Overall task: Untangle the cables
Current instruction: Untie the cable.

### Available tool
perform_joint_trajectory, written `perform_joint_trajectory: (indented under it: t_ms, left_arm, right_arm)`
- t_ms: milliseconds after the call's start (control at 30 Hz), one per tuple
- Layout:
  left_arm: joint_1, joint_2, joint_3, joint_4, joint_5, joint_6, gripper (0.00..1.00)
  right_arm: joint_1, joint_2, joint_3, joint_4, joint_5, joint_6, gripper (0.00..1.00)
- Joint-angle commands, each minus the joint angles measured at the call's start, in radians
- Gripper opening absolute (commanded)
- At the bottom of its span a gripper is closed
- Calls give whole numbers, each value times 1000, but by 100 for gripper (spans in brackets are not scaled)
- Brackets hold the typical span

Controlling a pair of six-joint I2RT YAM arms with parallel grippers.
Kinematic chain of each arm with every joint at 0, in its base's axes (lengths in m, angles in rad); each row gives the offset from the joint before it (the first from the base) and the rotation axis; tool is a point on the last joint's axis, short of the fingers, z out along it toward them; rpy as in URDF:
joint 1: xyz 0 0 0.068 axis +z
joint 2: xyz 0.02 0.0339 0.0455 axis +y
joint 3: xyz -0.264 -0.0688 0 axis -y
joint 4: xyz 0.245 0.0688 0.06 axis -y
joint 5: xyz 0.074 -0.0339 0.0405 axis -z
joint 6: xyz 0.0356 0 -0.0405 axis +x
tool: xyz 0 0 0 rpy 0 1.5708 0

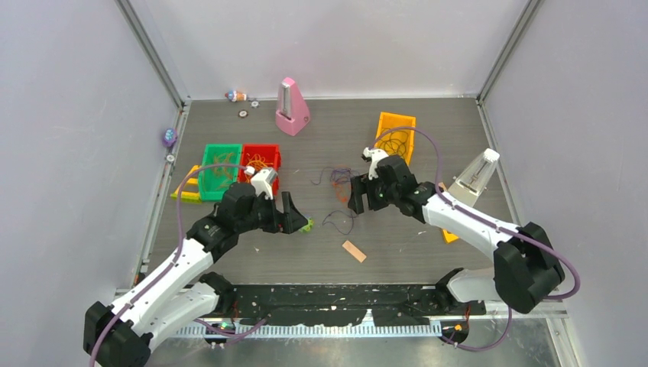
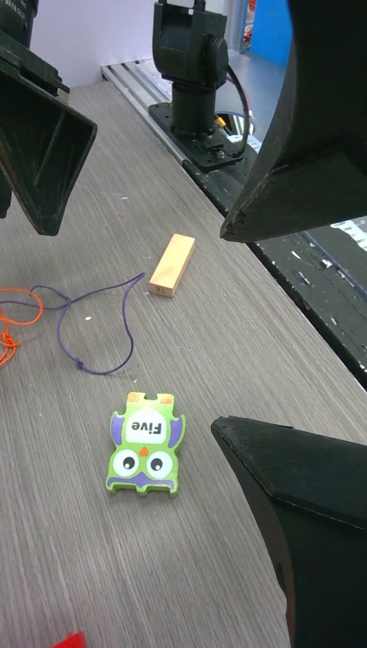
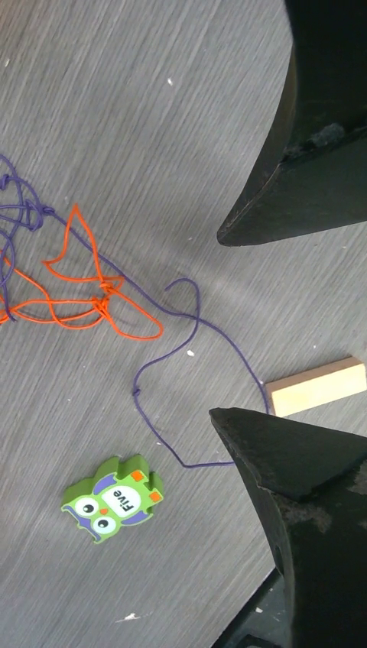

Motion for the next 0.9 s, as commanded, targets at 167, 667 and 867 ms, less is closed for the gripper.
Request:
perform_joint_trajectory:
  t_ms: [167, 667, 867]
  left_arm:
    - [-3, 13, 21, 63, -57, 14, 85]
    - [-3, -17, -13, 44, -81, 20, 85]
    - [-3, 50, -14, 114, -49, 6, 85]
  right_arm:
    - [9, 174, 142, 83, 205, 78, 81]
    - [73, 270, 158, 145, 140, 63, 6]
    - [164, 47, 19, 180, 23, 59, 6]
